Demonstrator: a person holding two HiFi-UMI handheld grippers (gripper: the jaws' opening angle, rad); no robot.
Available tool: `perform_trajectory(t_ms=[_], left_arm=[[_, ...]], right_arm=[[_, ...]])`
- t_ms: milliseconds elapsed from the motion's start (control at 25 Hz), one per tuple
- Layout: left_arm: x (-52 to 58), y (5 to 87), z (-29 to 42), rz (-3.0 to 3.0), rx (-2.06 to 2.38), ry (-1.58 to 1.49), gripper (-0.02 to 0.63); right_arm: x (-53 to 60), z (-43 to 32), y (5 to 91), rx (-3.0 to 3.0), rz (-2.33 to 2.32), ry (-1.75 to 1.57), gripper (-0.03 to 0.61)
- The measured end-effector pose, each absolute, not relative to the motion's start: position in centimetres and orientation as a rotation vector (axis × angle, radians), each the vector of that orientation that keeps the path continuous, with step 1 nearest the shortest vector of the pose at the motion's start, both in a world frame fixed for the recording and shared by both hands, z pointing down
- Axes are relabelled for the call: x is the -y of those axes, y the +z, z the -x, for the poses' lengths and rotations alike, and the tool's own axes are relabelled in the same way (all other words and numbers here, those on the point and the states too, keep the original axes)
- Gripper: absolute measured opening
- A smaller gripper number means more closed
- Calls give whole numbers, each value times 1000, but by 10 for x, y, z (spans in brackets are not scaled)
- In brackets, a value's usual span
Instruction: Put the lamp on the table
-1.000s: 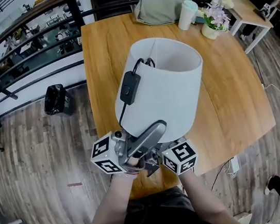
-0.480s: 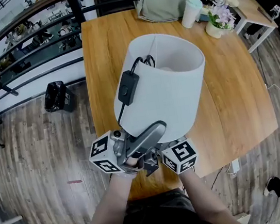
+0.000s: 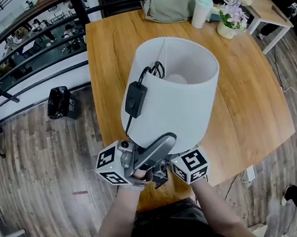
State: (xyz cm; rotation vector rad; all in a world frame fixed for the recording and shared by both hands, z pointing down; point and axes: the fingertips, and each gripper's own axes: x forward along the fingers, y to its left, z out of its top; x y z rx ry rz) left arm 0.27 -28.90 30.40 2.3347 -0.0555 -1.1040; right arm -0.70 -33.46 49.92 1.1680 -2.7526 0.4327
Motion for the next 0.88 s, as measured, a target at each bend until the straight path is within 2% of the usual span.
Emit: perform_trajectory(t_ms=[880], left_arm=[[255,314,0,-2302,-63,-1092,0]], right_arm=[[306,-12,489,2705,-1295,371,229]])
